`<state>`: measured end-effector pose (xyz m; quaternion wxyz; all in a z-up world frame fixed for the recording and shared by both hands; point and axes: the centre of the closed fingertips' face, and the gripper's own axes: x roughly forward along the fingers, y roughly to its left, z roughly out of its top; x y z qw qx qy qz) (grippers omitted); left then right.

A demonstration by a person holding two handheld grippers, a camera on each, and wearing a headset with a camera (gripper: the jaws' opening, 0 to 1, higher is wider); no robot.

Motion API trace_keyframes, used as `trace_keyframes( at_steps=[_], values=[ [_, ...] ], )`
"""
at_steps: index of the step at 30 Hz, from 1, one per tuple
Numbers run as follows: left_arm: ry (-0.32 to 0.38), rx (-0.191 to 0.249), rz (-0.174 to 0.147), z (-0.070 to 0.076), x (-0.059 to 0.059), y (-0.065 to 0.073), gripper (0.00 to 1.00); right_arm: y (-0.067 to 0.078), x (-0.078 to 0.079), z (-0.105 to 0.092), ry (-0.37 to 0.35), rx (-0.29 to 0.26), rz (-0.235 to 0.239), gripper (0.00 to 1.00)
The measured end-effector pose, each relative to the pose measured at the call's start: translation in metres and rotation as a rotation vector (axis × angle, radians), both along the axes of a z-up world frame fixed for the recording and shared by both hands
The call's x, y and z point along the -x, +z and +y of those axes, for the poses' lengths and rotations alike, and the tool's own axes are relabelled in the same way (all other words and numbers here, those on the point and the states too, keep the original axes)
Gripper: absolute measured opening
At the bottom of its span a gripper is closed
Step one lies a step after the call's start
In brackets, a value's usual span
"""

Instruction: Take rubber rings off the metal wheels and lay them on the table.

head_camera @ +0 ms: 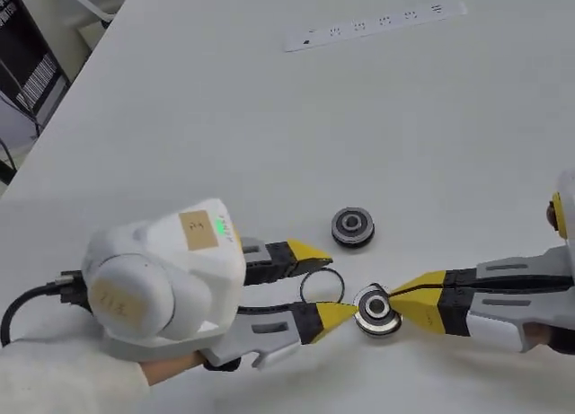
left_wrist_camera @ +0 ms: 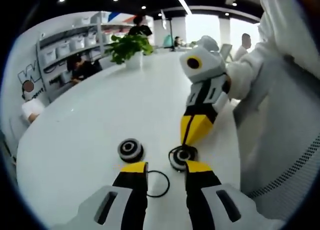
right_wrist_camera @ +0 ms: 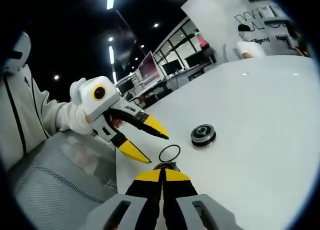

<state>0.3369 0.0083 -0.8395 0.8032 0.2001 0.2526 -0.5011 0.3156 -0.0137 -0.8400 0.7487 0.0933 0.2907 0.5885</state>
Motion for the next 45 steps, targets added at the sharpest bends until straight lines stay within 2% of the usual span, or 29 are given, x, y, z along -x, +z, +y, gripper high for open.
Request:
trace_keyframes(
  at_steps=[3,5,7,15,19,22,23,26,27,28,30,33,34,35,36,39,43,45],
  values=[
    [-0.009,-0.015,0.011,-0.003,0.001,-0.006,0.29,0.000,0.001,0.000,0.005,0.001,-0.001,0.00],
    [-0.042,-0.046,-0.012,-0.002,0.001,-0.010,0.28,0.000,0.001,0.001,0.008,0.000,-0.001,0.00],
    [-0.032,-0.032,-0.006,-0.002,0.001,-0.008,0.27,0.001,0.002,0.002,0.011,-0.001,0.000,0.00],
    [-0.077,-0.052,-0.054,-0.005,0.004,-0.007,0.22,0.004,0.005,0.005,0.026,-0.013,0.002,0.00],
    [-0.052,-0.038,-0.035,-0.004,0.003,-0.008,0.23,0.004,0.005,0.007,0.030,-0.028,0.011,0.00],
    [-0.057,-0.041,-0.041,-0.005,0.005,-0.008,0.22,0.012,0.005,0.010,0.039,-0.068,0.007,0.00],
    [-0.060,-0.041,-0.042,-0.006,0.005,-0.008,0.21,0.023,0.007,0.015,0.041,-0.131,0.035,0.00],
    [-0.061,-0.047,-0.054,-0.006,0.005,-0.008,0.21,0.018,-0.001,0.010,0.025,-0.066,-0.017,0.00],
    [-0.056,-0.048,-0.055,-0.006,0.004,-0.008,0.23,0.017,-0.001,0.010,0.022,-0.072,-0.006,0.00],
    [-0.036,-0.045,-0.039,-0.005,0.004,-0.007,0.23,0.014,-0.002,0.009,0.012,-0.069,0.015,0.00],
    [-0.031,-0.053,-0.026,-0.002,0.004,-0.006,0.26,0.010,-0.001,0.007,0.008,-0.047,0.012,0.00],
    [-0.016,-0.015,-0.021,-0.003,0.003,0.004,0.32,0.008,-0.001,0.004,0.000,-0.028,0.016,0.00],
    [-0.004,0.012,-0.004,-0.004,0.004,0.009,0.32,0.008,-0.003,0.003,-0.008,-0.023,0.017,0.00],
    [0.004,0.047,0.025,-0.005,0.006,0.016,0.31,0.009,-0.003,0.001,-0.013,-0.024,0.018,0.00],
    [0.005,0.063,0.033,-0.005,0.007,0.021,0.31,0.010,-0.004,0.000,-0.018,-0.026,0.020,0.00],
    [0.007,0.075,0.012,0.002,0.007,0.037,0.36,0.013,-0.006,-0.004,-0.034,-0.026,0.019,0.00],
    [0.057,0.099,0.027,0.011,0.005,0.054,0.50,0.015,-0.006,-0.011,-0.050,-0.021,0.024,0.00],
    [0.055,0.125,0.004,0.014,0.007,0.066,0.53,0.018,-0.006,-0.013,-0.058,-0.021,0.026,0.00]
  ],
)
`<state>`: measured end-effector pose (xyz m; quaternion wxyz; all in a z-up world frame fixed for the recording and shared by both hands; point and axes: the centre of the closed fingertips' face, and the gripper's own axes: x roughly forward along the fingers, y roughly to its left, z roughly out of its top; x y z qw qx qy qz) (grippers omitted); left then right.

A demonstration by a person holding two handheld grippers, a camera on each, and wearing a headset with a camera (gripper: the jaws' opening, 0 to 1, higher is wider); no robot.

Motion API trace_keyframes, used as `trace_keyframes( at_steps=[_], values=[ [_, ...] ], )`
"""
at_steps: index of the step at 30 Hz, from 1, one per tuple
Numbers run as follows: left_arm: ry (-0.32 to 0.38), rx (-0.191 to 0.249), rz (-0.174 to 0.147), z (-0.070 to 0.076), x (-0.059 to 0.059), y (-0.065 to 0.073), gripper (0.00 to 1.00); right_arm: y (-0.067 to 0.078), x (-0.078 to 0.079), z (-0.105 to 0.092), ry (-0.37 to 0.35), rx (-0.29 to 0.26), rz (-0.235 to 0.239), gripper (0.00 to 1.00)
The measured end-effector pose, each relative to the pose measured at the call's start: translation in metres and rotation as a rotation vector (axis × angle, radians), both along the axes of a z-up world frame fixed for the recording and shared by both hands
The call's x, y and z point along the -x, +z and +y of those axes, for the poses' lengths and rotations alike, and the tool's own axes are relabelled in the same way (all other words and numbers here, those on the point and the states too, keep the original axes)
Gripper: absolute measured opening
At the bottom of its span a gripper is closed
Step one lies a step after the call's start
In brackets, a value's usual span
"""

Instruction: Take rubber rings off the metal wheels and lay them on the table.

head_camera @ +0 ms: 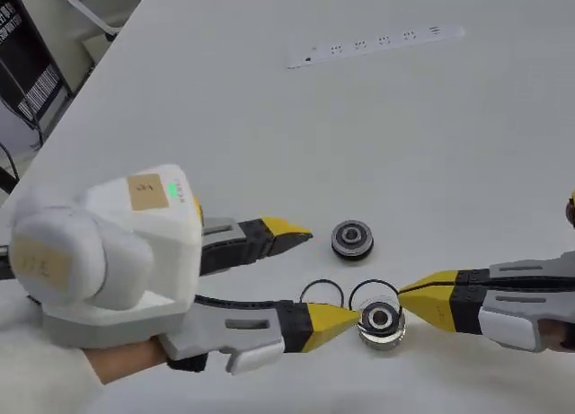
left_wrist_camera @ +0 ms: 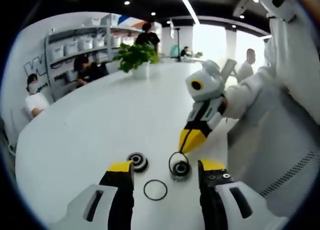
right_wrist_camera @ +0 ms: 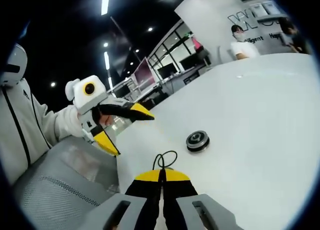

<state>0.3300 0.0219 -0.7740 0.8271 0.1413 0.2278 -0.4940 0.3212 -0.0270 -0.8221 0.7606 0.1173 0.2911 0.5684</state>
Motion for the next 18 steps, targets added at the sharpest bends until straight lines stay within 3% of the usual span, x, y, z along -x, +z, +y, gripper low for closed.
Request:
trace_keyframes(
  at_steps=[4,8,18],
  values=[
    [0.018,0.015,-0.007,0.012,0.002,0.010,0.58,0.006,0.001,-0.004,-0.009,0.001,0.000,0.00],
    [0.071,0.080,0.009,0.021,0.002,0.020,0.75,0.012,0.001,-0.007,-0.021,-0.001,-0.004,0.00],
    [0.091,0.099,-0.039,0.040,0.012,0.037,0.92,0.028,0.004,-0.011,-0.017,0.024,-0.040,0.00]
  ],
)
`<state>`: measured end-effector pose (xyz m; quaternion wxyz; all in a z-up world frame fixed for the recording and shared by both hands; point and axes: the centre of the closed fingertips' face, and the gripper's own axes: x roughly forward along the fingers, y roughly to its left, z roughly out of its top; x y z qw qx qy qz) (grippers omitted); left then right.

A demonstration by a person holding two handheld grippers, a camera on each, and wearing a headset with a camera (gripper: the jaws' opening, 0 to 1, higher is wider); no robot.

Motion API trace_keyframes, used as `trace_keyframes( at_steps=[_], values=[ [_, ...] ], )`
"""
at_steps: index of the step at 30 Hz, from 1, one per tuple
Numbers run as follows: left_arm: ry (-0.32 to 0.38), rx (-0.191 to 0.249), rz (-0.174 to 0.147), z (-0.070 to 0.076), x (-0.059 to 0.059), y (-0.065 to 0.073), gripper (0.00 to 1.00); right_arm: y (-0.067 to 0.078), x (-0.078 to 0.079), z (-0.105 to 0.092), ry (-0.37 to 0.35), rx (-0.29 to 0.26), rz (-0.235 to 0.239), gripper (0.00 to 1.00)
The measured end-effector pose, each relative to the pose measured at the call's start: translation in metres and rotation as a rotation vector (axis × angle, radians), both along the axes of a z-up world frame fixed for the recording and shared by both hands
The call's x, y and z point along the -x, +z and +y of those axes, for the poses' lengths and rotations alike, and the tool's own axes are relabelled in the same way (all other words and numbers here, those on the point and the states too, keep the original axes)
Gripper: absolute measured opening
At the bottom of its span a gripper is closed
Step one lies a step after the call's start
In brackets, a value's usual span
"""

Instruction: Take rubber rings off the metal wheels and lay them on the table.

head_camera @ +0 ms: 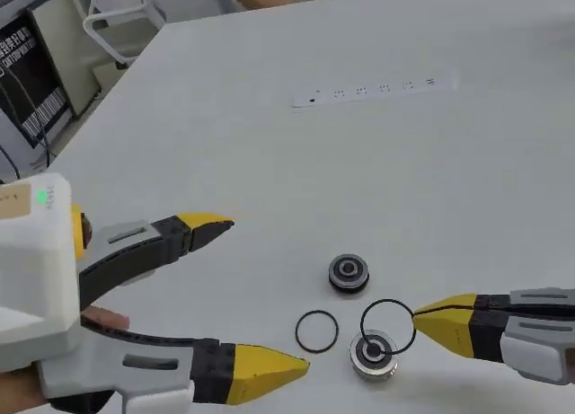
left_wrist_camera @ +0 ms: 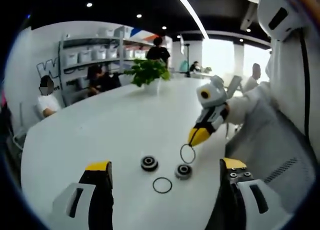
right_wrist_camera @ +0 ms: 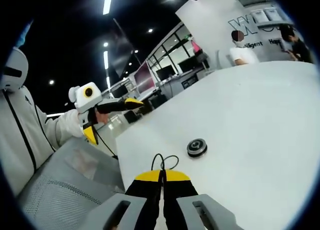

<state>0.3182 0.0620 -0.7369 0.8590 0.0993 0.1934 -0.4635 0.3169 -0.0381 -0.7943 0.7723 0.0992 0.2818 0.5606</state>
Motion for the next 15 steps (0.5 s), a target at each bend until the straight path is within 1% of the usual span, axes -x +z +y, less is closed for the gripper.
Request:
trace_keyframes(
  at_steps=[2,3,5,7,9,11,12,14,15],
  values=[
    [0.030,-0.014,0.017,0.007,0.001,0.001,0.95,0.005,0.001,0.000,0.004,0.001,-0.009,0.00],
    [0.047,-0.022,0.008,0.011,0.001,0.003,0.97,0.008,0.001,0.001,0.006,0.005,-0.018,0.00],
    [0.063,-0.009,-0.019,0.016,0.000,0.010,0.98,0.010,0.002,0.001,0.009,0.010,-0.028,0.00],
    [0.076,0.005,-0.021,0.022,0.002,0.016,0.98,0.013,0.002,0.002,0.009,0.016,-0.037,0.00],
    [0.089,0.010,-0.017,0.028,0.005,0.020,1.00,0.017,0.003,0.002,0.013,0.019,-0.045,0.00],
    [0.092,0.007,-0.027,0.033,0.009,0.025,1.00,0.020,0.004,0.003,0.019,0.024,-0.056,0.00],
    [0.091,0.003,-0.034,0.036,0.012,0.027,1.00,0.022,0.004,0.003,0.019,0.025,-0.062,0.00],
    [0.094,-0.005,-0.036,0.042,0.018,0.030,1.00,0.025,0.004,0.004,0.020,0.026,-0.068,0.00],
    [0.100,-0.005,-0.043,0.044,0.020,0.032,1.00,0.027,0.005,0.005,0.023,0.026,-0.072,0.00]
  ],
)
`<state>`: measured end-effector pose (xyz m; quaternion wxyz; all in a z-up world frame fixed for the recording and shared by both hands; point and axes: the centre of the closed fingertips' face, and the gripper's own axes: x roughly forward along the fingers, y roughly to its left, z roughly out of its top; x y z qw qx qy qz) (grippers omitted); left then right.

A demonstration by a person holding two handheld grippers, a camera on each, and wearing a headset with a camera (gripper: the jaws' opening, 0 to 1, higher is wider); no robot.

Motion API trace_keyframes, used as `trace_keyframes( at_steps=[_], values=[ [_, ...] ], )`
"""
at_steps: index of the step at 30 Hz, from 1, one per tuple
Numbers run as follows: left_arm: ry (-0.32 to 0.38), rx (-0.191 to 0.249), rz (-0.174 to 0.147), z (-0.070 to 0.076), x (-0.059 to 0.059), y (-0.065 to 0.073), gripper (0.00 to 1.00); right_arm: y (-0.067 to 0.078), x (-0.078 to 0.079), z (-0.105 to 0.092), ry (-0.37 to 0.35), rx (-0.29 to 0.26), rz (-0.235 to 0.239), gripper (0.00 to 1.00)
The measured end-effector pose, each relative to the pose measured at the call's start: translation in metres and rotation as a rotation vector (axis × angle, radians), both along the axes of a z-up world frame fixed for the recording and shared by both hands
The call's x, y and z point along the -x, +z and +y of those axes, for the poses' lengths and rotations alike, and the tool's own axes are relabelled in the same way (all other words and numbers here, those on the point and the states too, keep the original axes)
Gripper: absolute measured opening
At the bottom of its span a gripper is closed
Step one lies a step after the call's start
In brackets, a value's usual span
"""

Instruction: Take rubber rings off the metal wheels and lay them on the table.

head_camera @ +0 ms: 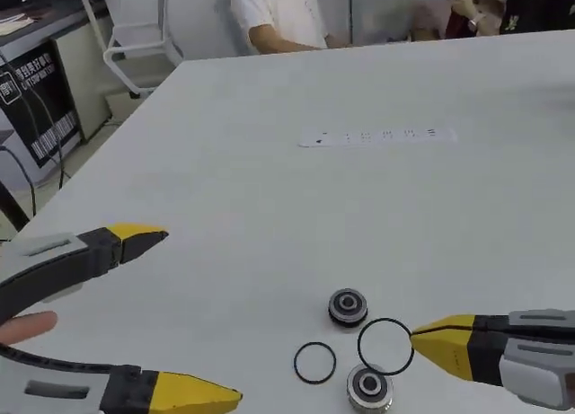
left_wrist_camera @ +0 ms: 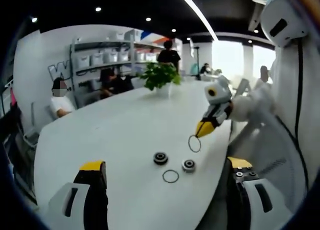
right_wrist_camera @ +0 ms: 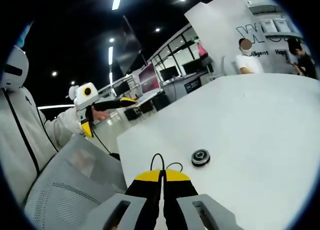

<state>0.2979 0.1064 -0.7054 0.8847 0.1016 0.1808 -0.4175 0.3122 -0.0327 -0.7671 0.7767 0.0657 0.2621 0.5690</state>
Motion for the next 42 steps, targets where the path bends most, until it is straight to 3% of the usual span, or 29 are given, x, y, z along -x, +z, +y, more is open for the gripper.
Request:
trace_keyframes(
  at_steps=[2,14,23,27,33,42],
  values=[
    [0.016,0.007,-0.016,0.006,0.004,0.003,1.00,0.002,0.001,0.002,0.007,0.003,-0.006,0.00],
    [0.105,0.023,-0.020,0.034,0.028,-0.006,1.00,0.004,0.013,0.017,0.080,0.056,-0.035,0.00],
    [0.136,0.047,-0.033,0.035,0.034,-0.010,1.00,0.000,0.008,0.031,0.118,0.090,-0.034,0.00],
    [0.147,0.056,-0.030,0.032,0.035,-0.010,1.00,-0.013,0.000,0.037,0.132,0.139,-0.029,0.00],
    [0.164,0.068,-0.028,0.036,0.035,-0.012,1.00,-0.018,-0.003,0.050,0.167,0.149,-0.030,0.00],
    [0.189,0.071,-0.016,0.042,0.037,-0.017,1.00,-0.040,-0.017,0.068,0.195,0.185,-0.016,0.00]
  ],
)
